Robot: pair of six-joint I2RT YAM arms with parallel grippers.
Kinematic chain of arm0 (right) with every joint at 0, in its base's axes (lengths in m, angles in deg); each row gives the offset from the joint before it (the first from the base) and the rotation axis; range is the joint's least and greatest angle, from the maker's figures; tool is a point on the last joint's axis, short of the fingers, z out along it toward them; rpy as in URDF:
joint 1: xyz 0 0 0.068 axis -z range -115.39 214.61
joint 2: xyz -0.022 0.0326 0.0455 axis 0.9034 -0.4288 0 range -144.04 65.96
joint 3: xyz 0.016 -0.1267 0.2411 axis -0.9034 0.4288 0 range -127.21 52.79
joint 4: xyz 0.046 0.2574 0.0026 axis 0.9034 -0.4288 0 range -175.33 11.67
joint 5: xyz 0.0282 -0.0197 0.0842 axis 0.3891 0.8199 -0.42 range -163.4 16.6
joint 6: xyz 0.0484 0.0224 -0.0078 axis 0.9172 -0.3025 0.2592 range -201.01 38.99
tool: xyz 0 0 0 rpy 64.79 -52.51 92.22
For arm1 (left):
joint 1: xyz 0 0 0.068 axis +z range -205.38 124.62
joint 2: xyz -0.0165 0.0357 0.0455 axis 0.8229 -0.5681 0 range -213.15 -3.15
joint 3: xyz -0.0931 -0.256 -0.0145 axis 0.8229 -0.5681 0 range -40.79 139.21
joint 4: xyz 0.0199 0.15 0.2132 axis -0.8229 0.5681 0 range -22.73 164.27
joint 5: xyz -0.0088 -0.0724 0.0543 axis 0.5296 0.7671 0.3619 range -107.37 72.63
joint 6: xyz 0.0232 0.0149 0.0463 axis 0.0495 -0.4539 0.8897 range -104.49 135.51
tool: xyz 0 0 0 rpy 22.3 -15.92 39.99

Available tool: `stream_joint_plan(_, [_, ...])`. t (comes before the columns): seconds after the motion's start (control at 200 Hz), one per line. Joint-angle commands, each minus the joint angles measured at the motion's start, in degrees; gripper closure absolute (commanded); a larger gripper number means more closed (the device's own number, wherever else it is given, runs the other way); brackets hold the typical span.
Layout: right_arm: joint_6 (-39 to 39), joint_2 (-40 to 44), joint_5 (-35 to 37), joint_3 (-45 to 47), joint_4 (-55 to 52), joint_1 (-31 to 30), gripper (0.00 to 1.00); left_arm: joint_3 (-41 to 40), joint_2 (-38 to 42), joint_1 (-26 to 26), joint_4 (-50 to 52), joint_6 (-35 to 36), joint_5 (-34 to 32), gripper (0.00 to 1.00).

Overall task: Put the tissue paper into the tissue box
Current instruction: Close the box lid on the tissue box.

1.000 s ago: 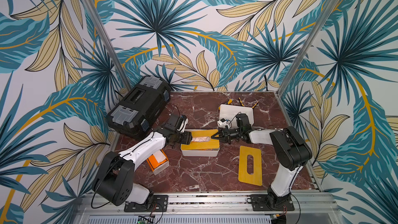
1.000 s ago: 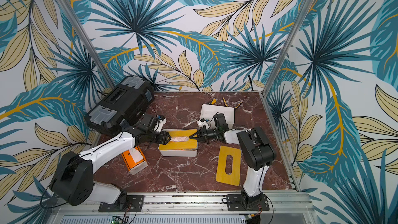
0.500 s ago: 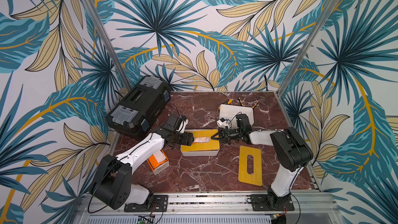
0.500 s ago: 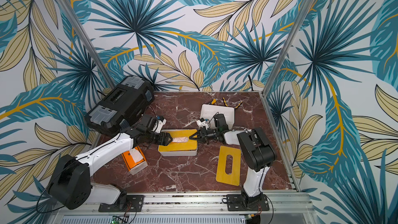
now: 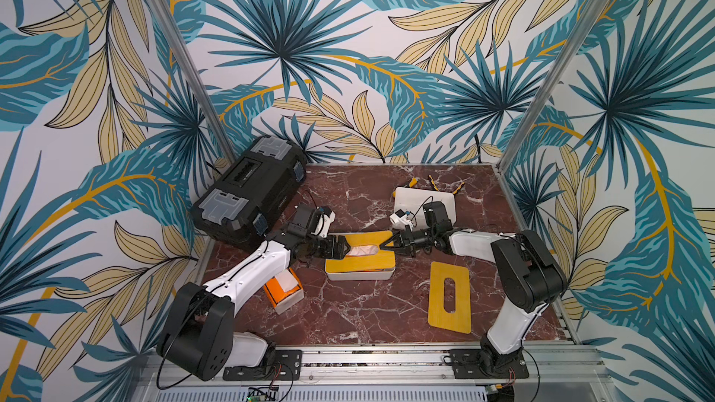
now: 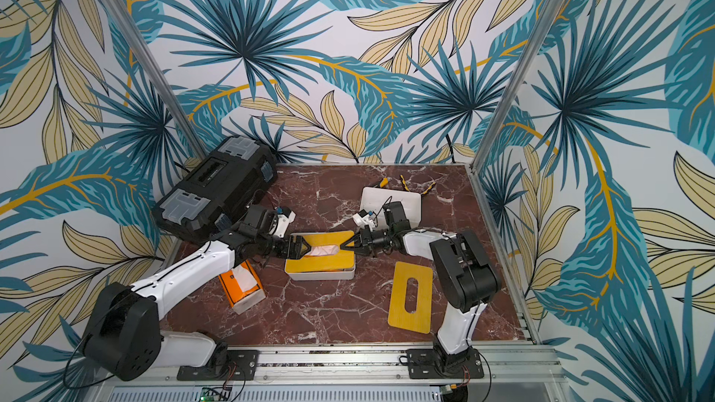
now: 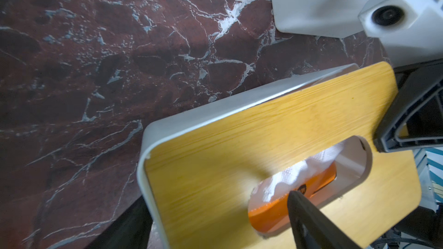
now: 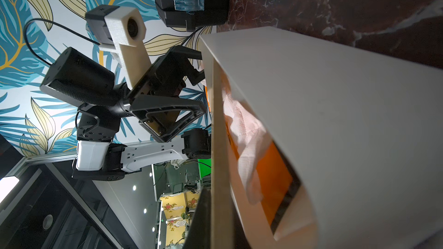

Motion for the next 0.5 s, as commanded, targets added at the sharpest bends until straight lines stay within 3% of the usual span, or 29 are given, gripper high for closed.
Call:
stream_joint_plan(0.0, [-3.33, 1.58, 1.78, -0.44, -2.74, -0.8, 1.0, -1.25, 2.79, 0.32, -5.32, -0.63, 3.56, 0.08])
stream_joint_plan(0.491, [-1.53, 4.98, 1.41, -1.93, -4.06, -0.77, 1.0, -2.32, 4.42, 1.24, -5.61, -0.82, 2.98, 0.04])
